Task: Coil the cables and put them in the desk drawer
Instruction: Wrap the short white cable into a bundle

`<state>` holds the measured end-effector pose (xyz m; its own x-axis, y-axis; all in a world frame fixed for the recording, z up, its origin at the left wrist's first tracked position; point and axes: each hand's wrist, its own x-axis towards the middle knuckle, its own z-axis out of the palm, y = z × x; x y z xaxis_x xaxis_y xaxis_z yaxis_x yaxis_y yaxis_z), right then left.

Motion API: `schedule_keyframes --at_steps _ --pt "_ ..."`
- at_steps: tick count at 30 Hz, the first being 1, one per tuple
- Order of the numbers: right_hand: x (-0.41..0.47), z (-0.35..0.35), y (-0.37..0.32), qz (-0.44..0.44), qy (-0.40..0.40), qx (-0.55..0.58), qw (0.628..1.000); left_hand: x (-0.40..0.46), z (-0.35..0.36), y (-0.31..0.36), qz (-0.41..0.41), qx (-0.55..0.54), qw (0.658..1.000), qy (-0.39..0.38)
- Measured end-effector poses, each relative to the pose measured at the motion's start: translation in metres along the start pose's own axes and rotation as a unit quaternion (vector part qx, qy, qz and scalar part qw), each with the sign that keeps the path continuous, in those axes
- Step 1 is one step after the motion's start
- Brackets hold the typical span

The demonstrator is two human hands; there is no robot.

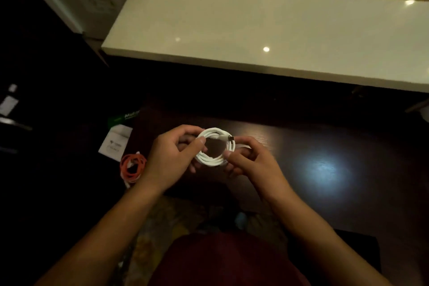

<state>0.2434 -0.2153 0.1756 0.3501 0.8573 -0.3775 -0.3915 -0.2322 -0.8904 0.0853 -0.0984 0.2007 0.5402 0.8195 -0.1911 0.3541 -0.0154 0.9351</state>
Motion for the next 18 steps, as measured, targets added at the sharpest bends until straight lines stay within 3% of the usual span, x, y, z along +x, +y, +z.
schedule_keyframes --at_steps 4,13,18 --pt "0.013 0.026 0.027 0.019 -0.023 -0.027 0.999 -0.022 -0.026 -0.034 -0.069 0.000 0.997 0.033" --pt "0.068 0.115 0.071 0.049 -0.099 -0.122 0.986 -0.026 -0.123 -0.106 -0.138 0.014 0.989 0.051" --pt "0.105 0.179 0.107 0.061 -0.065 -0.184 0.979 -0.002 -0.184 -0.157 -0.173 0.035 0.984 0.021"
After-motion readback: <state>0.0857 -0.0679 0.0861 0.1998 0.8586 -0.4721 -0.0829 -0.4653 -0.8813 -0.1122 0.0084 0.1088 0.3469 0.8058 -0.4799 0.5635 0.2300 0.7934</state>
